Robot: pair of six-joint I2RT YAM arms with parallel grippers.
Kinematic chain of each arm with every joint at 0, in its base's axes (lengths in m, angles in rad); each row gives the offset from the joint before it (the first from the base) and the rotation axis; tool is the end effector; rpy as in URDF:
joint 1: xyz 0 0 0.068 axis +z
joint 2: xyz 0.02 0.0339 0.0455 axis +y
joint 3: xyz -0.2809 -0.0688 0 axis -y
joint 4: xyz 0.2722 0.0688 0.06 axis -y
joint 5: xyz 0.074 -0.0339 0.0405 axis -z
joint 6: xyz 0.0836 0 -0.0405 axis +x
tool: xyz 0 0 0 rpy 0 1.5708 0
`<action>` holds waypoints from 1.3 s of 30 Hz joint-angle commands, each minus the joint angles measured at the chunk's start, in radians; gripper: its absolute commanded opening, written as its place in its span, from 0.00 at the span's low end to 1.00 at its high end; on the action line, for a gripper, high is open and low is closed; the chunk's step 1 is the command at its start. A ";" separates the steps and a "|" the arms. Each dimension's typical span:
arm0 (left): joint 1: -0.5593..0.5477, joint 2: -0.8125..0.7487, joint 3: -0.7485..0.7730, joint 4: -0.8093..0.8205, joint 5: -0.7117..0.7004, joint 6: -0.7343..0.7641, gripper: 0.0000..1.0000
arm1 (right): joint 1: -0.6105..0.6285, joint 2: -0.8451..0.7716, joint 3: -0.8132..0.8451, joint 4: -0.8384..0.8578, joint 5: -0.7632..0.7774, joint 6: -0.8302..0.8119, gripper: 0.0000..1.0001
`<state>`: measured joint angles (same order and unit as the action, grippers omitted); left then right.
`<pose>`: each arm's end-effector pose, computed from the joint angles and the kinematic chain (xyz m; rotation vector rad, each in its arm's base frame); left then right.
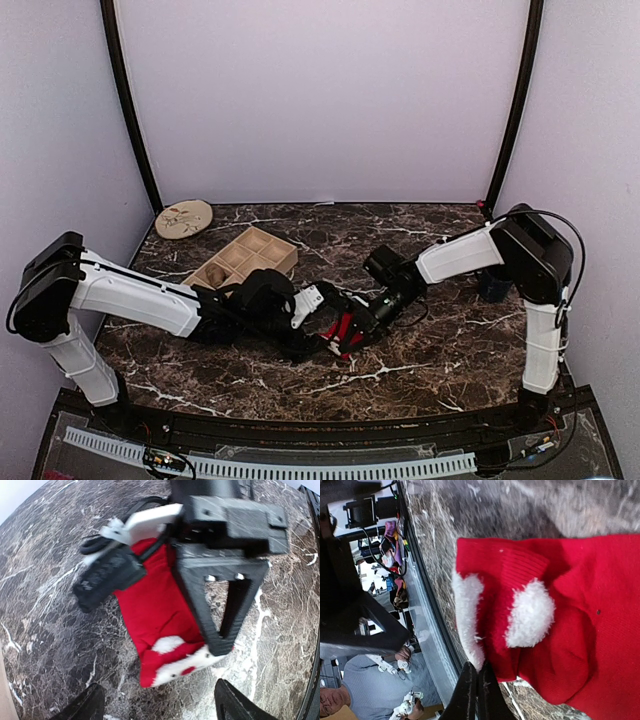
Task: Roll the socks
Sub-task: Roll the sock at the center of the board.
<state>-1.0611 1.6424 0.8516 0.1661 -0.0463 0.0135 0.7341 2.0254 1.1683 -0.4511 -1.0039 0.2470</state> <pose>0.1995 -0.3490 0.1502 1.1269 1.9435 -0.5300 0.2481 0.3188 0.0846 0.7895 -2.4155 -1.3847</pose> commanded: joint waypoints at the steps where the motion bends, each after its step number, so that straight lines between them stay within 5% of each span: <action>1: -0.017 0.009 -0.001 0.031 -0.027 0.084 0.78 | -0.018 0.023 0.035 -0.026 -0.031 0.004 0.00; 15: -0.048 0.073 -0.021 0.153 -0.260 0.239 0.80 | -0.039 0.051 0.053 -0.027 -0.053 0.026 0.00; 27: -0.216 0.093 -0.289 0.677 -0.412 0.745 0.70 | -0.058 0.063 0.059 -0.023 -0.061 0.034 0.00; 39: -0.252 0.291 -0.243 0.931 -0.512 1.020 0.57 | -0.061 0.058 0.051 -0.009 -0.080 0.047 0.00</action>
<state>-1.3098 1.9072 0.5770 0.9859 -0.5125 0.9295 0.6796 2.0724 1.2060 -0.4717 -1.0580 0.2859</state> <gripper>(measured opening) 0.599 0.006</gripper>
